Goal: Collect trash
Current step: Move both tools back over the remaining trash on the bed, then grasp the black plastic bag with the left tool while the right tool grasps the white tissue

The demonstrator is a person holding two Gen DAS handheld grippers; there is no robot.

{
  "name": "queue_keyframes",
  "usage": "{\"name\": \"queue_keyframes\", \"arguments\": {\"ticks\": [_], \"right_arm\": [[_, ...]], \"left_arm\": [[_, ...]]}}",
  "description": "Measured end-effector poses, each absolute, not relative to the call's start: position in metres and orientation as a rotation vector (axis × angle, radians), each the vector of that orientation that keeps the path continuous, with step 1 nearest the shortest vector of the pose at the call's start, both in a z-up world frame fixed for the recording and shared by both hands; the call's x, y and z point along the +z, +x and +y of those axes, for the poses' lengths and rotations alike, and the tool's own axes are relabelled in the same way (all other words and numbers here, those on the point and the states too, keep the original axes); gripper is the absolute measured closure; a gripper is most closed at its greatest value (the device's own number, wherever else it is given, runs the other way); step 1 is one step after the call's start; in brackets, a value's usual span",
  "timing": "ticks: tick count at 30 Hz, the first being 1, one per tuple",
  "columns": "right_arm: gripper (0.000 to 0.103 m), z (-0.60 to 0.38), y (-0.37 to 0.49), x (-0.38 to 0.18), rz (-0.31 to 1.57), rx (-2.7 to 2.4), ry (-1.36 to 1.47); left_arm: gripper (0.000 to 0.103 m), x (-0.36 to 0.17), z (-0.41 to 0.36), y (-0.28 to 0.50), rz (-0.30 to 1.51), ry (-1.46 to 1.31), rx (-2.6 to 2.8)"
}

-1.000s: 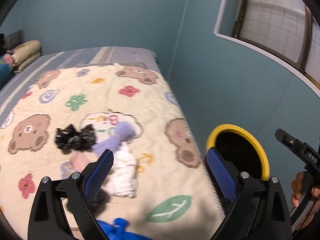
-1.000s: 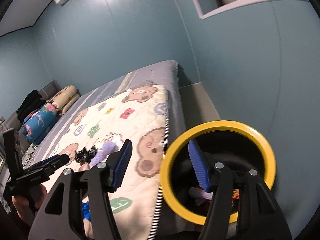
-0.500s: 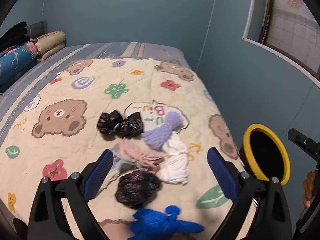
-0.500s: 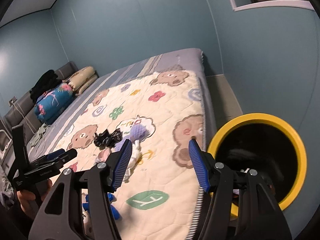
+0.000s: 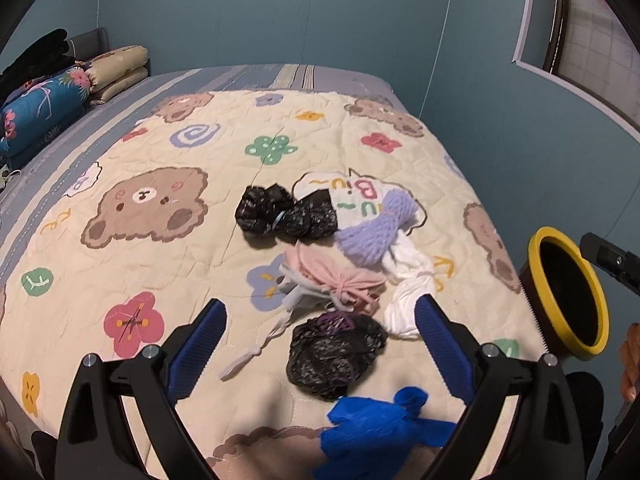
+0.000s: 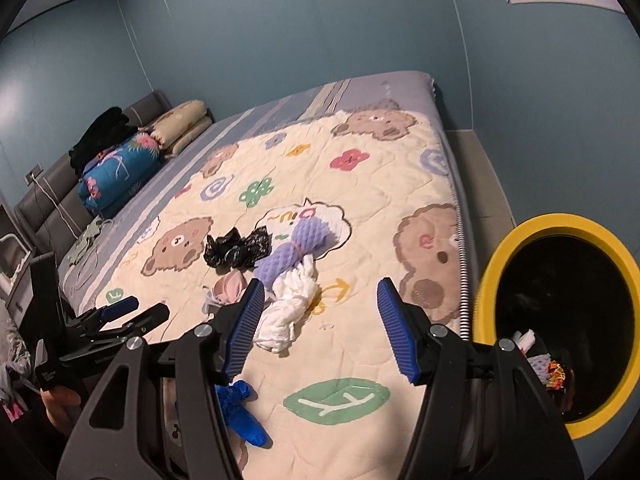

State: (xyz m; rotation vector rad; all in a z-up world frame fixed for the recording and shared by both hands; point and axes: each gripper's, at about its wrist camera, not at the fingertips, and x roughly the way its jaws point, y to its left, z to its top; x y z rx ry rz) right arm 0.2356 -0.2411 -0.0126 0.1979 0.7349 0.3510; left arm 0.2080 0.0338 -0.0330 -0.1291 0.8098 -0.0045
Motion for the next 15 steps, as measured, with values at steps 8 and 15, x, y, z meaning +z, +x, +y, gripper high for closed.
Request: {"name": "queue_keyframes", "arguments": {"ticks": [8,15], "right_arm": [[0.047,-0.218,0.255,-0.038,0.809,0.371,0.181],[0.047,-0.199,0.274,-0.061,0.866,0.381,0.168]], "left_arm": [[0.011,-0.054,0.039,0.212,0.854,-0.130,0.001],[0.011,-0.070,0.040,0.216,0.883,-0.135,-0.004]]}}
